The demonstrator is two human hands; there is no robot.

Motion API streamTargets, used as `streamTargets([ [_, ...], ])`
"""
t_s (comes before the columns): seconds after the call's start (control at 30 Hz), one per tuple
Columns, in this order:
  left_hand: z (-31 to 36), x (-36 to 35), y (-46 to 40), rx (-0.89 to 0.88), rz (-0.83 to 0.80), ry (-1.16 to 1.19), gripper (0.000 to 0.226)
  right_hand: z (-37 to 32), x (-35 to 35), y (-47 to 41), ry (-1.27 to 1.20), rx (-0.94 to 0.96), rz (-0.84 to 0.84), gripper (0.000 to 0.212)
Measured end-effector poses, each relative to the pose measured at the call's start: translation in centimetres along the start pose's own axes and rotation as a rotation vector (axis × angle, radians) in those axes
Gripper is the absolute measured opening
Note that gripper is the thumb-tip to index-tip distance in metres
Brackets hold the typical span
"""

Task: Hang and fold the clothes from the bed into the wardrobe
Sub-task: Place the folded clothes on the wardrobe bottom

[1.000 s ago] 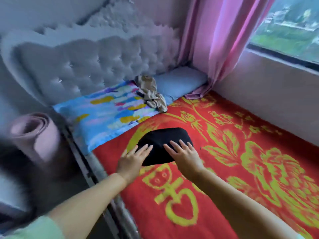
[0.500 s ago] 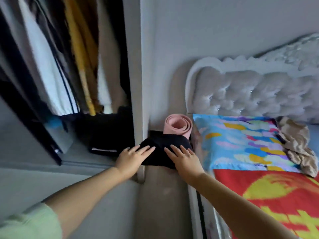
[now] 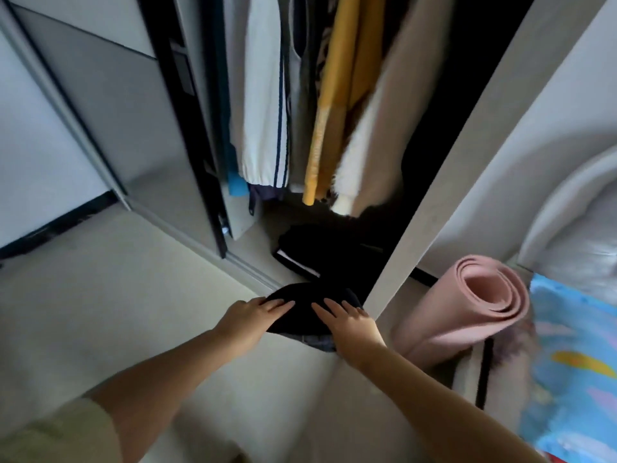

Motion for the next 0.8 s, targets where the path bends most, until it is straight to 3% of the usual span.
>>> streamTargets([
  [0.23,-9.3,-2.3,-4.2,0.035,-0.106,0.040,0.086,-1.3,-1.4,-11.8,0.040,0.003,-0.108,0.087],
  [0.43,-19.8,-3.7,-11.1,-0.025,-0.080,0.072,0.088,-1.7,-1.1,-22.9,-0.032,-0.082,-0.057,0.080],
  [0.63,-28.7,-8.7,-19.7,-0.133,-0.111,-0.044,0.093,-0.2,-4.1,-34.3,-0.100,-0.164,-0.078,0.073],
  [0.77,-31.0,-12.7,-28.6,-0.216,0.014,-0.110,0.082,4.6,-9.1,-41.9,-0.033,-0.238,-0.084,0.077],
  [0.8,-31.4,-13.9,-31.9,-0.241,0.056,-0.143,0.078,6.6,-10.3,-44.4,-0.001,-0.265,-0.013,0.077],
])
Point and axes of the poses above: each hand's wrist, its own y-axis away from the middle knuckle, its own x-axis out of the back of the hand, z = x × y, the point moved 4 cm from there along -y, towards the middle knuckle, and after that the axes turned 10 degrees about y, right-handed, at the moved point
